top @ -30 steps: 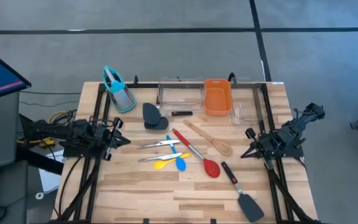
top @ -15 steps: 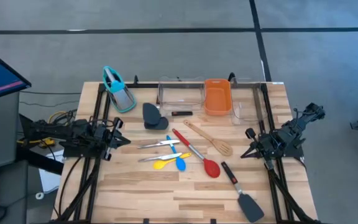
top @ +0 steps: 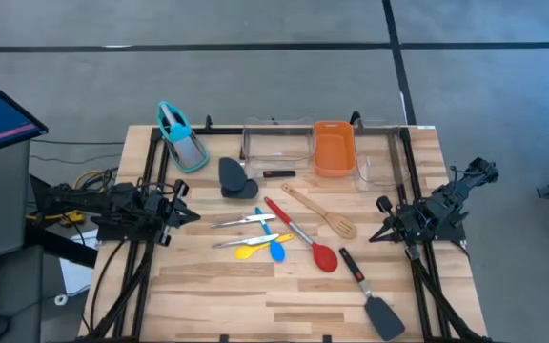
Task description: Pick & Place Kitchen Items
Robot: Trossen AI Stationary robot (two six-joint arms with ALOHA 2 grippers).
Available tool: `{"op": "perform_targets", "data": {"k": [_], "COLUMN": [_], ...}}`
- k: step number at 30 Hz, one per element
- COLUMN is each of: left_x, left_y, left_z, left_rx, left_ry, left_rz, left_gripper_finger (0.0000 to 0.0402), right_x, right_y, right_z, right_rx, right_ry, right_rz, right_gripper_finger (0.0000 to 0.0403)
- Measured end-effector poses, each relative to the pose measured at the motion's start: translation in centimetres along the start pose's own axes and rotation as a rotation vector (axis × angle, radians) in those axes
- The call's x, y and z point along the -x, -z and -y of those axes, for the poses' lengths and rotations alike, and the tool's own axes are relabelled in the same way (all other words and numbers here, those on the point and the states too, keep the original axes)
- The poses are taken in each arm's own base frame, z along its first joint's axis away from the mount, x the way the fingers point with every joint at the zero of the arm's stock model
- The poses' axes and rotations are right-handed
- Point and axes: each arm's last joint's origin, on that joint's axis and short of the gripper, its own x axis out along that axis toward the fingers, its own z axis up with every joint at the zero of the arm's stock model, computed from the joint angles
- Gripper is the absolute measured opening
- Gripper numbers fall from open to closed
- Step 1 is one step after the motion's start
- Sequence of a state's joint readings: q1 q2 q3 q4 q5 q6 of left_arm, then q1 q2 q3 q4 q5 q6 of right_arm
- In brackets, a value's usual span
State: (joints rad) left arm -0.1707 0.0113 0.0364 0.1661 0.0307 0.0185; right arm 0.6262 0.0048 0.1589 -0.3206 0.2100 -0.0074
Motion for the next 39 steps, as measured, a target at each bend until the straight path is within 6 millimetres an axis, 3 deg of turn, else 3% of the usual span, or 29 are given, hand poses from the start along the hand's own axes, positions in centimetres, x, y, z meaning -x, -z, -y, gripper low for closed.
{"op": "perform_targets", "data": {"k": [30,39], "left_x": [0.0,0.0], "left_y": [-0.2,-0.3], "left_z": [0.0,0.0], "left_rx": [-0.008,-0.004], "left_ry": [0.000,-0.001], "left_rz": [0.020,0.027], "left_gripper_finger": [0.0003,0.0003], "right_x": [0.0,0.1], "right_y": [-0.2,-1.3], "right_z": [0.0,0.4], "right_rx": [0.021,-0.010], "right_ry": [0.008,0.147], "right_rz": [0.021,0.130], "right_gripper_finger": [0.0000,0.0000]}}
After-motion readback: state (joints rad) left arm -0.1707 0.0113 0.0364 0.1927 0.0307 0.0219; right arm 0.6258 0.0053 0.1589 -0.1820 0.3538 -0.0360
